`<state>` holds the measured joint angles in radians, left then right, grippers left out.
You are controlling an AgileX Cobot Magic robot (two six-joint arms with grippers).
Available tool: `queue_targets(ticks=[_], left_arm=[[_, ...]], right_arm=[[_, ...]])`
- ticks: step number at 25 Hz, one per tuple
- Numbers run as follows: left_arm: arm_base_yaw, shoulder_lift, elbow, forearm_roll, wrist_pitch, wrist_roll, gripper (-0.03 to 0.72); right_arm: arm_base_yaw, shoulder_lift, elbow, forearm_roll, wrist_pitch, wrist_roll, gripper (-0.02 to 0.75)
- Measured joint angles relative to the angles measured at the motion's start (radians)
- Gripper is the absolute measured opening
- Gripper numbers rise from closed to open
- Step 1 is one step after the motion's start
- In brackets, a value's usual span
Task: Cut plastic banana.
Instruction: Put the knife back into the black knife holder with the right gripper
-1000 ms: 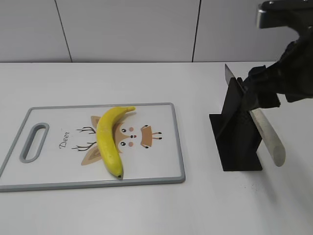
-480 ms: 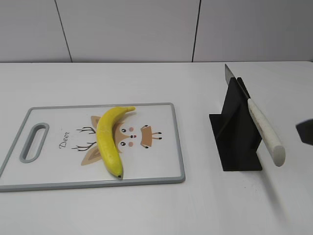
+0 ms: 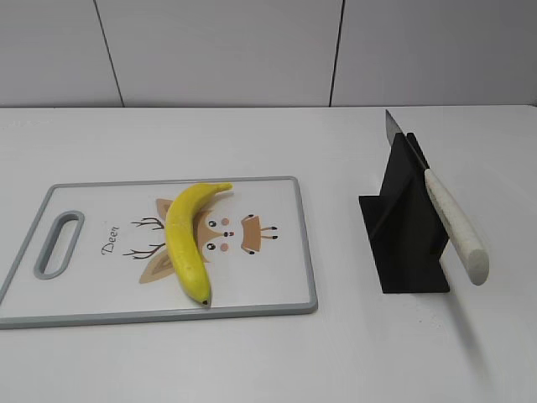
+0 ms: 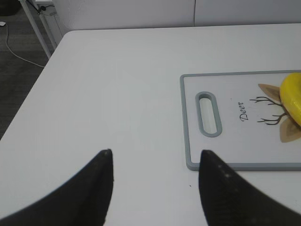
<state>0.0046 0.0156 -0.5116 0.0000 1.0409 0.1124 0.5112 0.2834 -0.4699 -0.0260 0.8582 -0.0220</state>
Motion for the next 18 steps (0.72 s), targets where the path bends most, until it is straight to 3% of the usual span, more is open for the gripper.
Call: queue_targets(ticks=[18], left_arm=[[0.000,0.000,0.000,-0.005,-0.001,0.000,0.552]], right_arm=[[0.000,-0.288,0.053,0.005,0.078,0.001,0.587]])
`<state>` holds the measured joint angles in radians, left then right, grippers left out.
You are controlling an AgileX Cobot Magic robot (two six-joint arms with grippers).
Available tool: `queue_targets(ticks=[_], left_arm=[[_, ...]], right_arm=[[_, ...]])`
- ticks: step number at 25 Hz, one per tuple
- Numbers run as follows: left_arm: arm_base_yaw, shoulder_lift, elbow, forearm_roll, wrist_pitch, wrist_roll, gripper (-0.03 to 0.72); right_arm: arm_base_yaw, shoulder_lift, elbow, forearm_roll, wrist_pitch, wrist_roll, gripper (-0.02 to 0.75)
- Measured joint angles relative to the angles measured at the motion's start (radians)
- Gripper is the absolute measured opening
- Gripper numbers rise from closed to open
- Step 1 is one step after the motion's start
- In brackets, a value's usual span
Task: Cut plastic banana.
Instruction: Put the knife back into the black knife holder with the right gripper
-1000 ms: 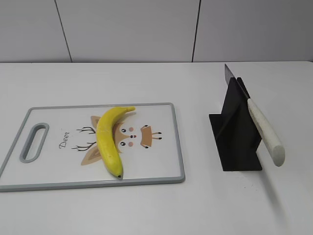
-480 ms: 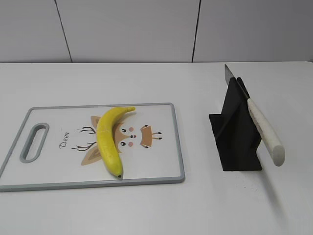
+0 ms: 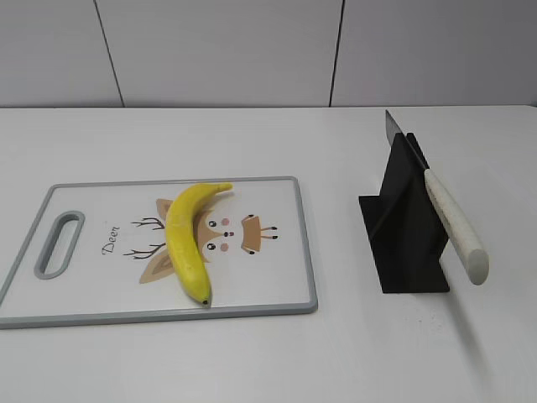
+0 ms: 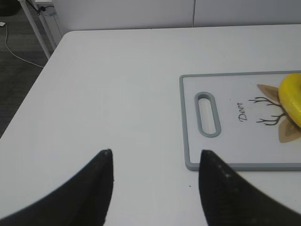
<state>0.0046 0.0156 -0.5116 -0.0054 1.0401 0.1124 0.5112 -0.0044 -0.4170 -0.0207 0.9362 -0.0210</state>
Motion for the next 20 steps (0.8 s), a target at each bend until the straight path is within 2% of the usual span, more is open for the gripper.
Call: queue_targets(ticks=[10,13,20], left_arm=[[0.000,0.000,0.000,-0.002,0.000,0.000,0.550],[0.000,0.000,0.000,-0.002,0.000,0.000,0.546],[0.000,0.000,0.000,-0.002,0.000,0.000,0.512]], right_arm=[[-0.014,0.000,0.000,0.004,0.002,0.000,0.555],[-0.079,0.000,0.000,0.004,0.002,0.000,0.552],[-0.306,0.000,0.000,0.005,0.002,0.000,0.551]])
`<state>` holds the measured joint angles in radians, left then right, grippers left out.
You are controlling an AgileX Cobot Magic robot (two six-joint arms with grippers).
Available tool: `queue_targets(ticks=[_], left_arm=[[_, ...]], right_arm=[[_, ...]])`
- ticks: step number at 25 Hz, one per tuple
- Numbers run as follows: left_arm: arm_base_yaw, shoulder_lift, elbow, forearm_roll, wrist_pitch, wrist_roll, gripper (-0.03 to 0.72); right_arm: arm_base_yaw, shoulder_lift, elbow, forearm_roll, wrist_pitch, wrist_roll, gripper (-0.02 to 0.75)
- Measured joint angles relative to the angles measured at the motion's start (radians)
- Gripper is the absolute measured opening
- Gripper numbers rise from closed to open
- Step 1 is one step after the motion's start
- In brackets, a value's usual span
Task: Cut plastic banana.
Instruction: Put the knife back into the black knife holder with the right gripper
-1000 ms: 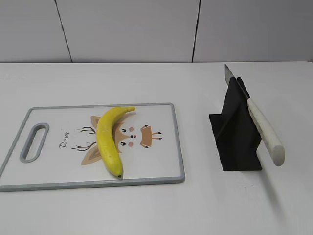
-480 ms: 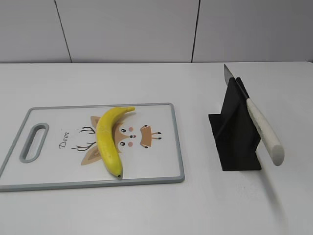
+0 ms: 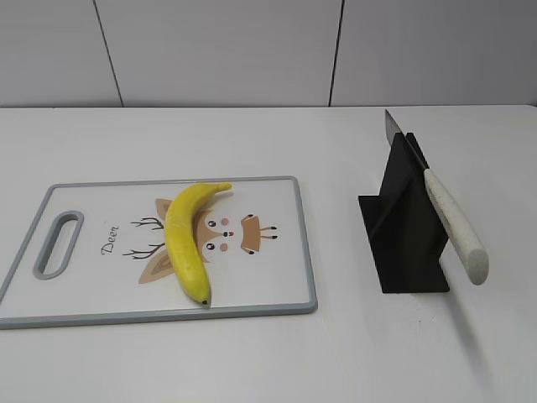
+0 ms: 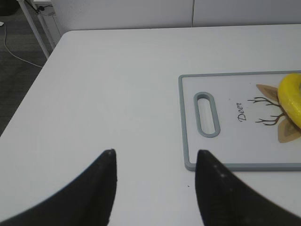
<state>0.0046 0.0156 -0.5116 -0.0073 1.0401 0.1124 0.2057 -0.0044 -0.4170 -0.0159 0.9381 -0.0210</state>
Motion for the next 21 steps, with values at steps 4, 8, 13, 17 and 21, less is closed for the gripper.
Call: queue_targets(ticks=[4,8,13,17,21], left_arm=[[0.000,0.000,0.000,0.000,0.000,0.000,0.509],[0.000,0.000,0.000,0.000,0.000,0.000,0.501],[0.000,0.000,0.000,0.000,0.000,0.000,0.480],[0.000,0.000,0.000,0.000,0.000,0.000,0.453],[0.000,0.000,0.000,-0.001,0.000,0.000,0.432]], right_arm=[[-0.094,0.000,0.000,0.000,0.000,0.000,0.551],[-0.121,0.000,0.000,0.000,0.000,0.000,0.551],[-0.123,0.000,0.000,0.006,0.000,0.000,0.551],[-0.123,0.000,0.000,0.008,0.000,0.000,0.551],[-0.123,0.000,0.000,0.009,0.000,0.000,0.551]])
